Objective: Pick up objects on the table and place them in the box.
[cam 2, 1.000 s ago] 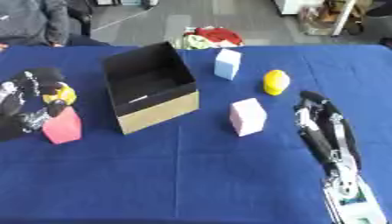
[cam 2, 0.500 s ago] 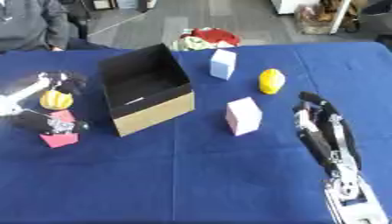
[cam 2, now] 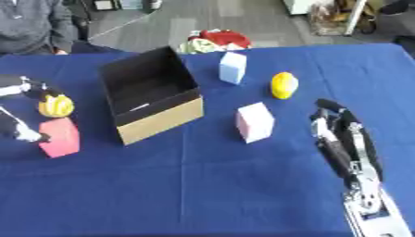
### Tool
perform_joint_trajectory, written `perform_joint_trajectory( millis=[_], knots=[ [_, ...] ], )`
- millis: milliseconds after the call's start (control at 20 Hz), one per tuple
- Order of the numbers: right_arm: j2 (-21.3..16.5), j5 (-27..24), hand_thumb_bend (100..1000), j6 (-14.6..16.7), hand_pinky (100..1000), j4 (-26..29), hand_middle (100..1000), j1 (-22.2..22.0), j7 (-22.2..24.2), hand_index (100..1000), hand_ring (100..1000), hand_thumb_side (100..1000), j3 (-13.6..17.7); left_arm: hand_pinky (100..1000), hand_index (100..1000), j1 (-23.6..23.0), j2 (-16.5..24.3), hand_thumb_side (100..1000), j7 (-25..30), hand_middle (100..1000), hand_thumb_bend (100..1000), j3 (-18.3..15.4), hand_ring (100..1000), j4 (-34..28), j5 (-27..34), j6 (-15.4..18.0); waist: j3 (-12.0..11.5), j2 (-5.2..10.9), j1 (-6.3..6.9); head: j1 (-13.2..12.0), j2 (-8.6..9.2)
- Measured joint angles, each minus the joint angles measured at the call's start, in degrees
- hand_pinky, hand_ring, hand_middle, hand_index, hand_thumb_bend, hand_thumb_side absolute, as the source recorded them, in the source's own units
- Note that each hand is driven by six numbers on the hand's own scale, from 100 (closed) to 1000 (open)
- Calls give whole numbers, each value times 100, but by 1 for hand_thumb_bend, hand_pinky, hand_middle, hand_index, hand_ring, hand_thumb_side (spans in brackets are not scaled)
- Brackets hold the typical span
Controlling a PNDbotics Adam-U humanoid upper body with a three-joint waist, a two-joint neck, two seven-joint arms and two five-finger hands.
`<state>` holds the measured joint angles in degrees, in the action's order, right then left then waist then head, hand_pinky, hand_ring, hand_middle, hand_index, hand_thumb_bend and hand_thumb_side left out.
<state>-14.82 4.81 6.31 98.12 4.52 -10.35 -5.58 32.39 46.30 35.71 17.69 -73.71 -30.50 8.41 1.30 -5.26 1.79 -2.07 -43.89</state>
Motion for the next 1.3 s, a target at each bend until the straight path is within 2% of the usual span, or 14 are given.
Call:
perform_joint_trajectory(
  millis=[150,300,500,650,900,1100,1300],
  knots=[
    [1,-5,100,0,821,-3,797,-1,0,818,718,556,-7,837,921,48,-88,250,289,802,616,-104,779,137,-354,131,-1,0,0,6,0],
    [2,-13,100,0,821,-3,797,-1,0,818,718,557,-7,838,921,64,-317,244,447,803,613,-251,780,287,-1119,347,-5,0,-1,22,0],
    [4,-19,100,0,821,-3,797,-1,0,818,718,557,-7,837,925,91,-555,255,450,806,628,-358,781,572,-1756,630,-11,0,-1,25,0],
    [11,-21,100,0,821,-3,797,-1,1,818,718,558,-7,834,932,91,-669,259,352,805,630,-403,778,756,-1987,698,-16,0,-1,31,0],
    [40,-23,100,-1,821,-4,797,-1,2,818,717,558,-7,818,919,49,-858,275,-67,788,630,-453,761,968,-2150,622,-16,0,-1,47,0],
    [43,-24,100,-1,821,-4,797,-1,3,818,717,558,-7,811,910,-9,-961,292,-270,780,633,-488,753,1062,-1963,556,-15,0,-2,49,0],
    [43,-27,100,2,821,-4,796,0,8,817,717,558,-8,779,854,-15,-1003,255,-384,722,556,-517,705,1069,-1720,451,-16,0,-2,49,0]
  ],
)
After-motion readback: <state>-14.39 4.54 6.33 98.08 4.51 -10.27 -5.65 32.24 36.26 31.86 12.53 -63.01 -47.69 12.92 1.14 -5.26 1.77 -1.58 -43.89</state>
